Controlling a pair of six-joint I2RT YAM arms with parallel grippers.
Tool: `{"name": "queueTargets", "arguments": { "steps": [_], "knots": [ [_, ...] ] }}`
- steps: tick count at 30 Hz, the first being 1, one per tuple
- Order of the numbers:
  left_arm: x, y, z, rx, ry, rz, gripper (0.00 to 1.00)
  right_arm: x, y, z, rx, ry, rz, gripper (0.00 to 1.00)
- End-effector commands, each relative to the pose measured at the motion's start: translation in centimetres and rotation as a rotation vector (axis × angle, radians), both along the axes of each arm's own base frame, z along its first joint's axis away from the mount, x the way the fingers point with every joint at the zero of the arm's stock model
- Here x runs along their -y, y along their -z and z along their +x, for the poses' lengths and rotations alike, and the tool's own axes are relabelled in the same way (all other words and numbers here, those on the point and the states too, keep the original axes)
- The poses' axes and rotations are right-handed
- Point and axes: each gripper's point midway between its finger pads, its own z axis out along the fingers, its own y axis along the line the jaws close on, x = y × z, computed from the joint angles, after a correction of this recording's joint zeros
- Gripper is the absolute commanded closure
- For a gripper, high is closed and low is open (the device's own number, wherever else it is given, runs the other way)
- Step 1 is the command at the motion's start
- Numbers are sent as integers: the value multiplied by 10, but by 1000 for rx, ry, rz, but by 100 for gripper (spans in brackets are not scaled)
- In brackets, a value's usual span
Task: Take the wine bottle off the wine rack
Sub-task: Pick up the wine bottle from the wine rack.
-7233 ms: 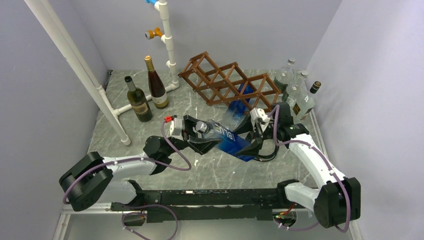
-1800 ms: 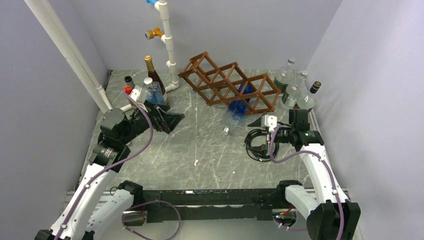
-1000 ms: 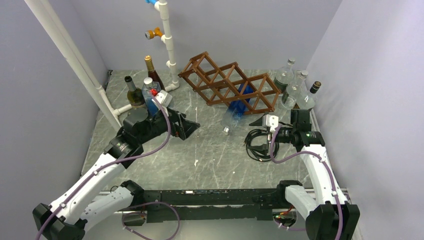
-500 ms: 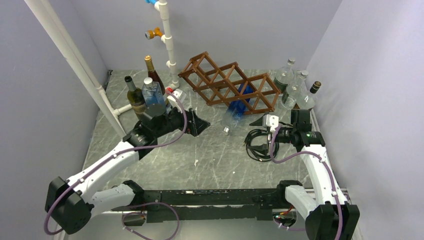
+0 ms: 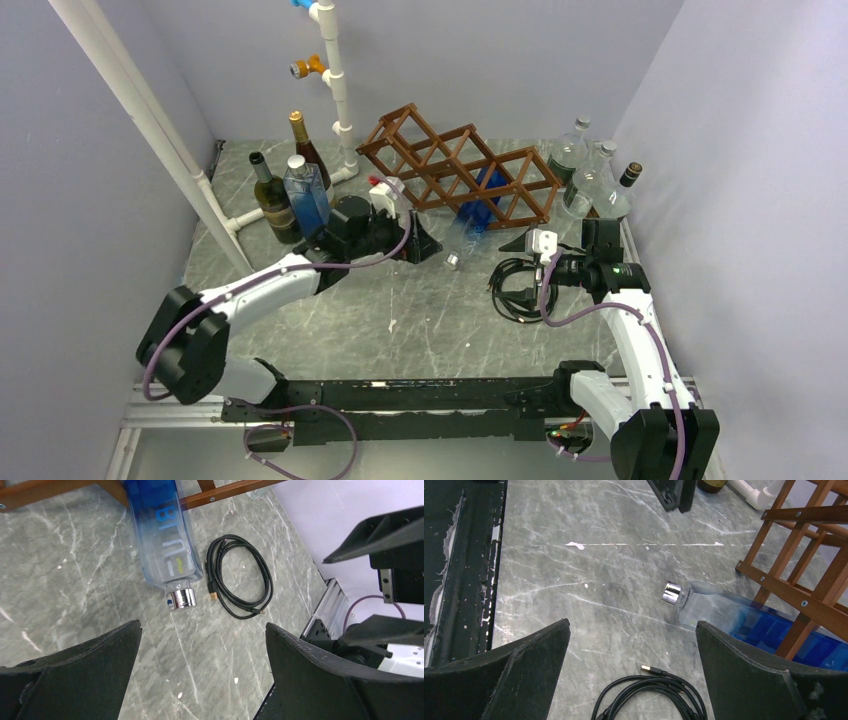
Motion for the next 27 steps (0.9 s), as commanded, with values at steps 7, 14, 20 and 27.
{"name": "queueTargets", "arguments": {
  "steps": [7, 14, 20, 27],
  "knots": [
    [40, 3, 42, -61, -72, -99, 1, -1, -7, -1, 47, -13, 8, 0],
    [57, 20, 60, -129, -88, -76, 1, -1, -7, -1, 47, -15, 9, 0],
    [66, 41, 71, -208, -112, -27, 1, -1, -7, -1, 46, -15, 10, 0],
    [78, 55, 80, -257, -128, 38, 1, -1, -7, -1, 47, -15, 10, 0]
  ]
}}
